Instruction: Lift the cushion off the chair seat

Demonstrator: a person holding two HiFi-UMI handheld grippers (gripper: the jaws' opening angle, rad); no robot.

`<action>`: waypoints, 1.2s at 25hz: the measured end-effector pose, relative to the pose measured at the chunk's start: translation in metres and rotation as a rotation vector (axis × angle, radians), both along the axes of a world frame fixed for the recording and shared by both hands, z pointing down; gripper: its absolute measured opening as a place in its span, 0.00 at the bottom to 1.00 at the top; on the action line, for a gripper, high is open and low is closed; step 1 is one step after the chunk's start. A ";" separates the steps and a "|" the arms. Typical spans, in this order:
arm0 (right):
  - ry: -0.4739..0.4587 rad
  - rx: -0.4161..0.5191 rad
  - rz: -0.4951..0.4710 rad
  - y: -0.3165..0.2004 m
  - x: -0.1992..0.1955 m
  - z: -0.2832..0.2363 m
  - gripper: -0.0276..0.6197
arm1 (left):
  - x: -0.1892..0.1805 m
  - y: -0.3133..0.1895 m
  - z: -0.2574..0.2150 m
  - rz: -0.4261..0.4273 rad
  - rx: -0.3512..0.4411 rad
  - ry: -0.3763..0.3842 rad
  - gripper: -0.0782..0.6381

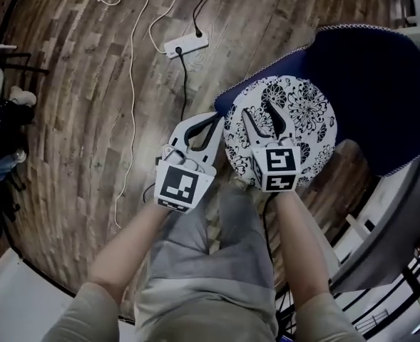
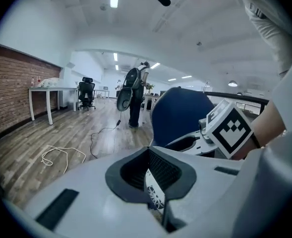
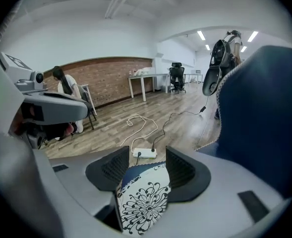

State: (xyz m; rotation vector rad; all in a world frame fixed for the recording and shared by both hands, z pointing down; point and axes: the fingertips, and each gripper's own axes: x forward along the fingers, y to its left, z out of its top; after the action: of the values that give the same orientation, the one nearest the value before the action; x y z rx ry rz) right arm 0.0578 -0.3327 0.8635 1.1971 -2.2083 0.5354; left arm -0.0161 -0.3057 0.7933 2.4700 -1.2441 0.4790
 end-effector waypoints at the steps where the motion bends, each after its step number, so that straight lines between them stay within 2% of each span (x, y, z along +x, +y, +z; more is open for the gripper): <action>1: 0.004 -0.016 -0.005 0.000 -0.001 0.016 0.38 | 0.000 0.000 0.017 0.004 -0.011 -0.012 0.12; 6: 0.063 -0.108 -0.040 0.007 -0.006 0.089 0.43 | 0.002 0.005 0.093 0.044 -0.088 -0.046 0.12; 10: 0.159 -0.179 -0.048 0.016 -0.002 0.138 0.44 | 0.006 0.013 0.139 0.051 -0.188 -0.033 0.12; 14: 0.158 -0.170 -0.032 0.014 0.002 0.156 0.45 | 0.007 0.015 0.156 0.045 -0.220 -0.045 0.12; 18: 0.178 -0.186 -0.055 0.016 -0.001 0.153 0.39 | 0.003 0.017 0.151 0.017 -0.226 -0.044 0.12; 19: 0.179 -0.188 -0.061 0.017 -0.003 0.152 0.32 | 0.002 0.018 0.149 0.014 -0.222 -0.046 0.12; 20: 0.176 -0.188 -0.064 0.019 -0.003 0.151 0.18 | 0.001 0.019 0.147 0.011 -0.217 -0.051 0.12; 21: 0.166 -0.190 -0.063 0.020 -0.002 0.151 0.11 | 0.000 0.019 0.144 0.006 -0.213 -0.058 0.12; 25: 0.130 -0.179 -0.019 0.020 0.009 0.127 0.09 | -0.008 0.013 0.120 -0.030 -0.209 -0.059 0.12; 30: 0.090 -0.069 0.044 0.010 0.024 0.029 0.08 | -0.012 0.001 0.043 -0.030 -0.143 -0.042 0.12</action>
State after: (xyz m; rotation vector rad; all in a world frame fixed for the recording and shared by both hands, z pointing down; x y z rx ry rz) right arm 0.0821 -0.3231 0.8925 1.2121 -2.0757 0.5598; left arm -0.0284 -0.3046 0.8366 2.3306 -1.2170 0.5930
